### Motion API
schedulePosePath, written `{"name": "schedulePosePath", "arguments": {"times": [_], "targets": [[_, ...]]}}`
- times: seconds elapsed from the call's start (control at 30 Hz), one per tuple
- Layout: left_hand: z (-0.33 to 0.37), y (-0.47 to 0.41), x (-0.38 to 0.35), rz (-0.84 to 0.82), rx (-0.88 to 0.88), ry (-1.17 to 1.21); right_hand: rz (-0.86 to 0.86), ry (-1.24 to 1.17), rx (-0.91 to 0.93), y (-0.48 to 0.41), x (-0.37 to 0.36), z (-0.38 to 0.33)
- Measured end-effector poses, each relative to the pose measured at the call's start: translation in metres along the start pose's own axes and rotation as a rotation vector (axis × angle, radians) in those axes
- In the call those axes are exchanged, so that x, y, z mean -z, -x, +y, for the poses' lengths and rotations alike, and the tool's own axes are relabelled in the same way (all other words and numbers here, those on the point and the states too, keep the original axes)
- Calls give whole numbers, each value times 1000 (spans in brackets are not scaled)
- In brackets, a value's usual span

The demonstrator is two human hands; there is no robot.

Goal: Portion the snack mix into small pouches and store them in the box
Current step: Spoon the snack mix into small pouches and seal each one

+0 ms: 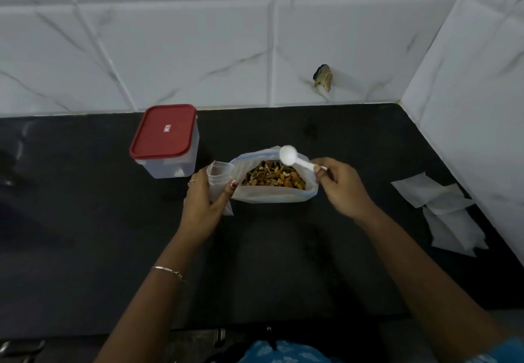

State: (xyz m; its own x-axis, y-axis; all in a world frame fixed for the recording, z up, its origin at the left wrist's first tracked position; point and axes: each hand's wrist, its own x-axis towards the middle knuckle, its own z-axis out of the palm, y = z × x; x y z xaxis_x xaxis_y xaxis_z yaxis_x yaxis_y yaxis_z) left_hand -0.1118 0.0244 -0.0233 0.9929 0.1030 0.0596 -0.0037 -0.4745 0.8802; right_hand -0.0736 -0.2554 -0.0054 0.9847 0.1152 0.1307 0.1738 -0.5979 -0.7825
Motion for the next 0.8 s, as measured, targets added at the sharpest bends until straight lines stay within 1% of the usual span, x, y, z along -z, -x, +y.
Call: {"name": "schedulePosePath", "arguments": {"times": [0.07,0.2,0.27,0.33,0.47,0.53,0.6,0.63,0.7,0.73,0.77,0.8], "targets": [[-2,-2,-1,-15,-4,-46,-20,182,103,2,-8,-3],[-5,-4,-7,-101,21,-56,32,672,274,3,-21,-2],[-8,-5,-10,-130,43,-71,11,817,291,3,-24,-4],[-10,-8,-13,-153,77,-74,-37,868,276,2,-26,-6],[-9,-14,-20,-190,132,70,-63,877,251,-5,-34,-5],[-8,-15,-23,-209,180,145,-45,821,190,-10,-37,-3],[-11,-17,-25,-226,217,180,-15,696,73,-16,-39,2],[-12,-17,-26,-234,227,183,-5,597,5,-20,-38,3],[-16,-17,-27,-246,240,191,-31,365,-127,-25,-34,7],[-17,-17,-28,-247,244,201,-45,295,-165,-24,-32,8],[-18,-17,-28,-245,245,212,-38,289,-163,-22,-30,8],[-18,-17,-29,-241,245,220,-9,367,-112,-19,-28,7]]}}
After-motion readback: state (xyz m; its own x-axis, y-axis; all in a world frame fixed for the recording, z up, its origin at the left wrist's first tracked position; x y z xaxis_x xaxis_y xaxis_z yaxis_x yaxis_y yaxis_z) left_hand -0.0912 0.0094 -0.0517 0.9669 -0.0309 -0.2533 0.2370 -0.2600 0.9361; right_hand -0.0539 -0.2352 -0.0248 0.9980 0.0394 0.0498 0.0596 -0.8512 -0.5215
